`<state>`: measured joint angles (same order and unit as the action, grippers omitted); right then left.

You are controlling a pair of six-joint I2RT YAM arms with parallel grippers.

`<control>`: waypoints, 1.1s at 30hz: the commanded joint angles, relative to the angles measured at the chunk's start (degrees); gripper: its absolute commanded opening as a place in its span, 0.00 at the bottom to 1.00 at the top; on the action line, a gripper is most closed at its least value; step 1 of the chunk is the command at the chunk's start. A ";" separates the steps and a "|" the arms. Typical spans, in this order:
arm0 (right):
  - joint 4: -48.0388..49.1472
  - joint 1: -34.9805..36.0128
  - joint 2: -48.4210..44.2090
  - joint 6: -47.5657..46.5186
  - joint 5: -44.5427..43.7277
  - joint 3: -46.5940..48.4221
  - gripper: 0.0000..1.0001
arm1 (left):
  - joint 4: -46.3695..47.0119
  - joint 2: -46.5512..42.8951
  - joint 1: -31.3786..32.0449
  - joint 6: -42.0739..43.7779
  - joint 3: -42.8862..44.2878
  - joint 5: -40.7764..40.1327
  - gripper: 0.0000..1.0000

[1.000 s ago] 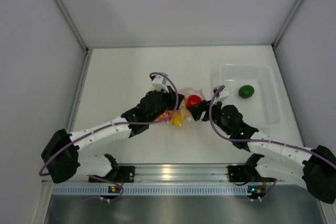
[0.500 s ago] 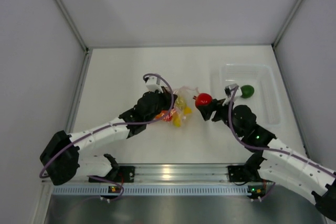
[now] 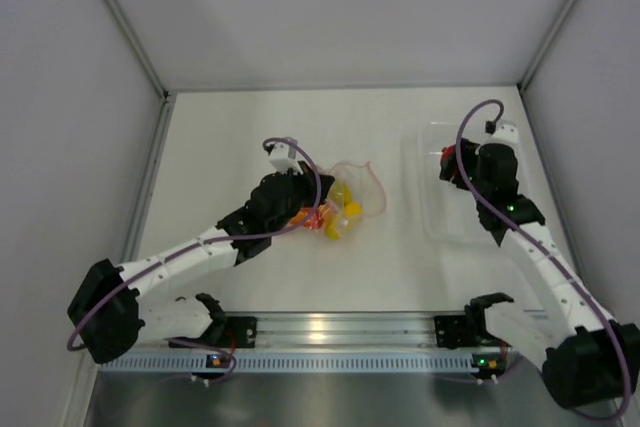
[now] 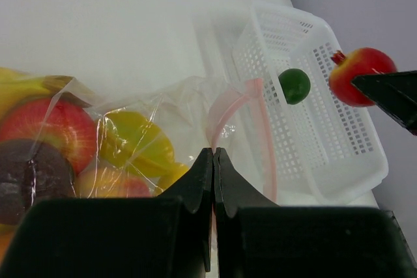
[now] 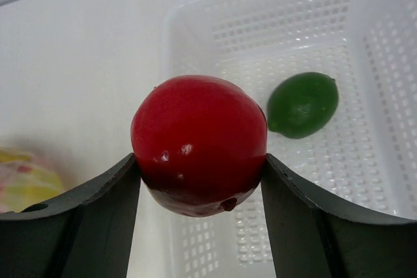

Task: Open the zip-top bag and remove the fake food
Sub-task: Place the fake fruit in the bin.

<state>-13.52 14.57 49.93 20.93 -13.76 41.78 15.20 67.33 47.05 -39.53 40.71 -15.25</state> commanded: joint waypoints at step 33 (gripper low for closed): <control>10.26 -3.07 11.25 -1.52 25.96 5.09 0.74 | -1.93 -1.15 -2.75 0.07 6.13 13.04 0.00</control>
<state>-11.03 6.76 67.00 16.36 2.00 52.38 11.77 66.50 44.64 -40.14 43.66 -5.15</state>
